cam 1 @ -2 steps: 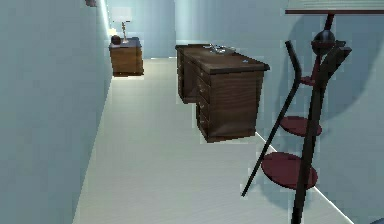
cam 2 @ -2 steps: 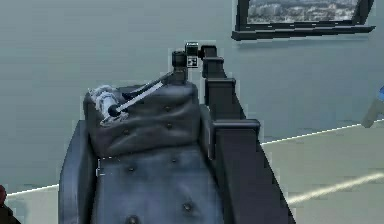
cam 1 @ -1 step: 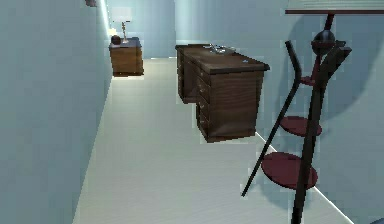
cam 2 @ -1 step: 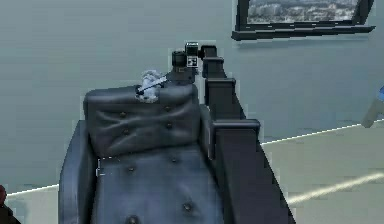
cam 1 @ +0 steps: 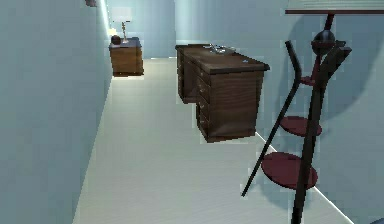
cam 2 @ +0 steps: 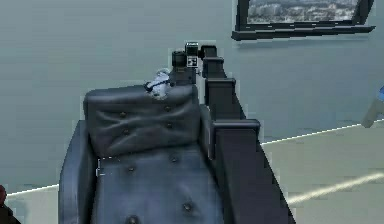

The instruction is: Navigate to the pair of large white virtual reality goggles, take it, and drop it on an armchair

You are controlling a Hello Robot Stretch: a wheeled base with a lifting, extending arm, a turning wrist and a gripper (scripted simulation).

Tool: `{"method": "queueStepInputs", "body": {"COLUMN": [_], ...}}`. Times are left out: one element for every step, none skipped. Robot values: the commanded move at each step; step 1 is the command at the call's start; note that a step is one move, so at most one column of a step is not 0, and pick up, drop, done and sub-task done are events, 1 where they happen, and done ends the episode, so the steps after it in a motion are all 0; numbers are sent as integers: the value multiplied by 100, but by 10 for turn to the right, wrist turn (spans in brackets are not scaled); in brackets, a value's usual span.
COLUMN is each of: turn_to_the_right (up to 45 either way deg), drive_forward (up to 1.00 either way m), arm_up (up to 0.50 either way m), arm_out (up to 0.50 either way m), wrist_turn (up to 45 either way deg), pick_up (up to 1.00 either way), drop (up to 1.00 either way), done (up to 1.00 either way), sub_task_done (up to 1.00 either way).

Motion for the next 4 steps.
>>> {"method": "queueStepInputs", "body": {"turn_to_the_right": [0,0,0,0], "drive_forward": [0,0,0,0], "arm_up": [-38,-32,0,10], "arm_out": [0,0,0,0], "wrist_turn": [0,0,0,0], "pick_up": [0,0,0,0], "drop": [0,0,100,0], "done": [0,0,0,0], "sub_task_done": [0,0,0,0]}}
